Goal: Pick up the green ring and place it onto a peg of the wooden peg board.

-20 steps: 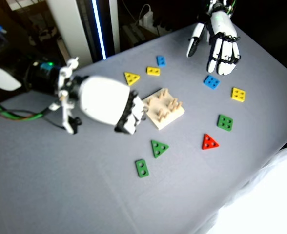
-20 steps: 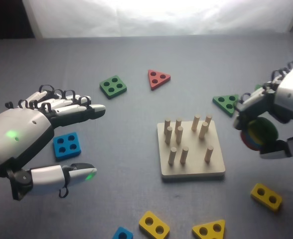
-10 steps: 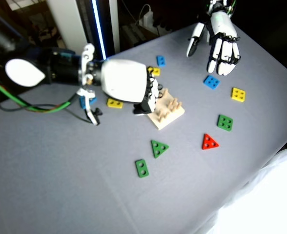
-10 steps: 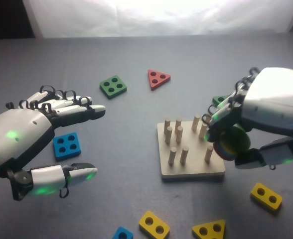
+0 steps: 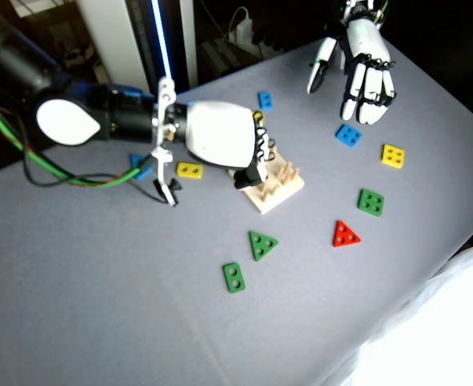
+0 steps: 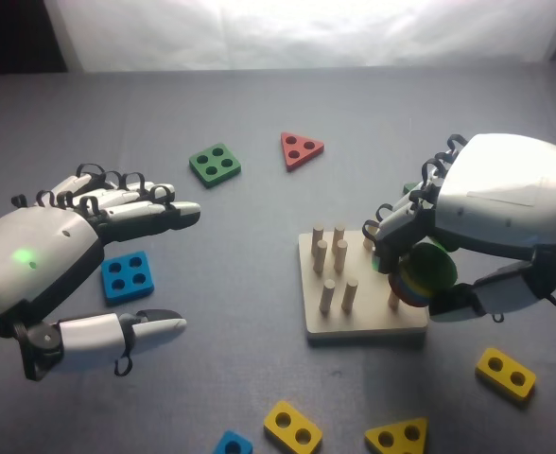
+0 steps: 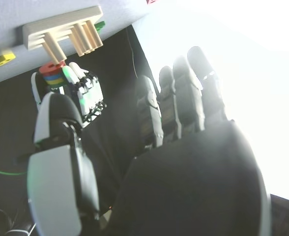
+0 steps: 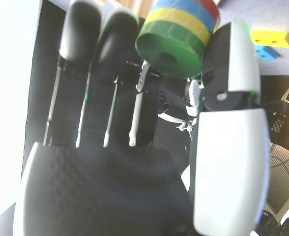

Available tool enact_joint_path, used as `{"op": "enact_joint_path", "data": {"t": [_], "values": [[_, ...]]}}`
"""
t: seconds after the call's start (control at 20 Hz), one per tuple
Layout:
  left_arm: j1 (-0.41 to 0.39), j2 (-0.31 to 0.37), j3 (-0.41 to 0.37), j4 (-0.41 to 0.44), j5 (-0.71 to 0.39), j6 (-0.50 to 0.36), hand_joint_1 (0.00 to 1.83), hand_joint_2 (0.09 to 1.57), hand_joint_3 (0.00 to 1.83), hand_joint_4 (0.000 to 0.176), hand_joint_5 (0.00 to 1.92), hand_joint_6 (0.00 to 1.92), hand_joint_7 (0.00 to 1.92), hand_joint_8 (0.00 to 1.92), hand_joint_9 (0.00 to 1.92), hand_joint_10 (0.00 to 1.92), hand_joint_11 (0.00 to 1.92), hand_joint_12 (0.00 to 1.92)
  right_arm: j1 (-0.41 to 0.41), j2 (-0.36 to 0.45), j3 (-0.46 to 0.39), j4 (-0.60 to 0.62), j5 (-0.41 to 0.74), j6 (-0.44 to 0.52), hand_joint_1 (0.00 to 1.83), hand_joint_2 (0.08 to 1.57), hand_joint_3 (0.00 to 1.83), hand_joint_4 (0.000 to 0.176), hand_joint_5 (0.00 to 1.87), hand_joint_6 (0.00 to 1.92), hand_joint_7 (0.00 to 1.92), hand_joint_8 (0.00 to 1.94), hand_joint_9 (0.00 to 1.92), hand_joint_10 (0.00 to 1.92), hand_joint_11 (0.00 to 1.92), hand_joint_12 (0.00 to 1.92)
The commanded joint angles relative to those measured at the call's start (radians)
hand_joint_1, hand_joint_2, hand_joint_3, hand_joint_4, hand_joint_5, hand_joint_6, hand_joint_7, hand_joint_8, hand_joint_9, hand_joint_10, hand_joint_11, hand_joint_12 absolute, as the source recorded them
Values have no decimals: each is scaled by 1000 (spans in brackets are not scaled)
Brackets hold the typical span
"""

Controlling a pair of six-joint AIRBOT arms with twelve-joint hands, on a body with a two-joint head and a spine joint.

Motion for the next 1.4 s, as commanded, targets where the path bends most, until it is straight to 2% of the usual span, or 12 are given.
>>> {"op": "enact_joint_path", "data": {"t": [0.0, 0.1, 0.2, 0.3, 0.4, 0.65, 0.7, 0.75, 0.85, 0.9, 0.95, 1.35], "values": [[-7, -8, 3, 17, -121, -8, 777, 1039, 0, 71, 509, 3, 352, 1, 319, 3, 0, 1050, 13, -12, 3, 21, 86, 1, 1249, 1073, 1, 2, 1011, 945, 1129, 772, 1134, 963, 1020, 1326], [-7, -8, 3, 18, -121, -9, 781, 1037, 0, 67, 519, 6, 352, 1, 313, 0, 0, 1044, 18, -22, 9, 21, 82, 1, 1248, 1072, 0, 11, 1034, 930, 1111, 780, 1113, 975, 1014, 1368], [-7, -8, 4, 19, -121, -10, 772, 1038, 0, 69, 525, 6, 360, 3, 313, 1, 0, 1048, 21, -30, 13, 19, 79, 1, 1250, 1077, 1, 0, 1040, 840, 1080, 926, 1099, 1339, 1070, 1579], [-7, -8, 4, 19, -122, -11, 790, 1032, 0, 69, 527, 3, 355, 0, 305, 0, 0, 1020, 24, -34, 14, 13, 74, 1, 1243, 1089, 2, 0, 986, 943, 1076, 920, 1050, 1094, 961, 1413], [-7, -8, 4, 19, -122, -11, 785, 1031, 0, 65, 532, 2, 361, 2, 314, 3, 0, 1033, 24, -35, 13, 9, 70, 1, 1246, 1080, 0, 0, 982, 1013, 1132, 752, 1102, 1192, 1053, 1491], [-7, -8, 3, 19, -124, -15, 788, 1037, 1, 65, 524, 2, 357, 1, 311, 0, 0, 1005, 24, -35, 11, 7, 62, 2, 1241, 1101, 4, 0, 944, 978, 1071, 959, 1087, 1209, 1026, 1482], [-7, -8, 3, 18, -125, -15, 760, 1040, 1, 76, 520, 0, 351, 0, 313, 1, 0, 1020, 24, -35, 9, 6, 62, 2, 1243, 1148, 2, 0, 859, 974, 968, 1219, 1029, 1397, 1053, 1673], [-7, -8, 3, 18, -125, -16, 766, 1040, 1, 72, 525, 2, 353, 1, 313, 1, 0, 1027, 24, -35, 9, 4, 62, 2, 1175, 1037, 0, 0, 788, 515, 610, 1545, 822, 1816, 993, 1871], [-7, -8, 3, 17, -126, -18, 768, 1040, 0, 69, 528, 3, 358, 3, 318, 3, 0, 1031, 23, -35, 6, 3, 62, 2, 1123, 1012, 0, 0, 792, 235, 487, 1277, 641, 1620, 754, 1755], [-6, -8, 3, 17, -126, -18, 792, 1036, 0, 64, 538, 5, 364, 3, 320, 2, 0, 1058, 23, -35, 4, 3, 63, 2, 1104, 1007, 0, 0, 800, 64, 532, 483, 572, 742, 493, 1112], [-6, -8, 3, 17, -128, -19, 798, 1038, 0, 63, 532, 2, 360, 0, 317, 0, 0, 1057, 23, -34, 2, 4, 63, 2, 1106, 1009, 0, 0, 789, 25, 558, 182, 588, 391, 474, 907], [-2, -8, 2, 14, -135, -25, 793, 1039, 2, 65, 529, 2, 358, 1, 308, 0, 0, 1028, 23, 6, -23, 35, 106, 2, 1000, 1049, 6, 0, 731, 4, 540, 3, 580, 142, 253, 968]]}}
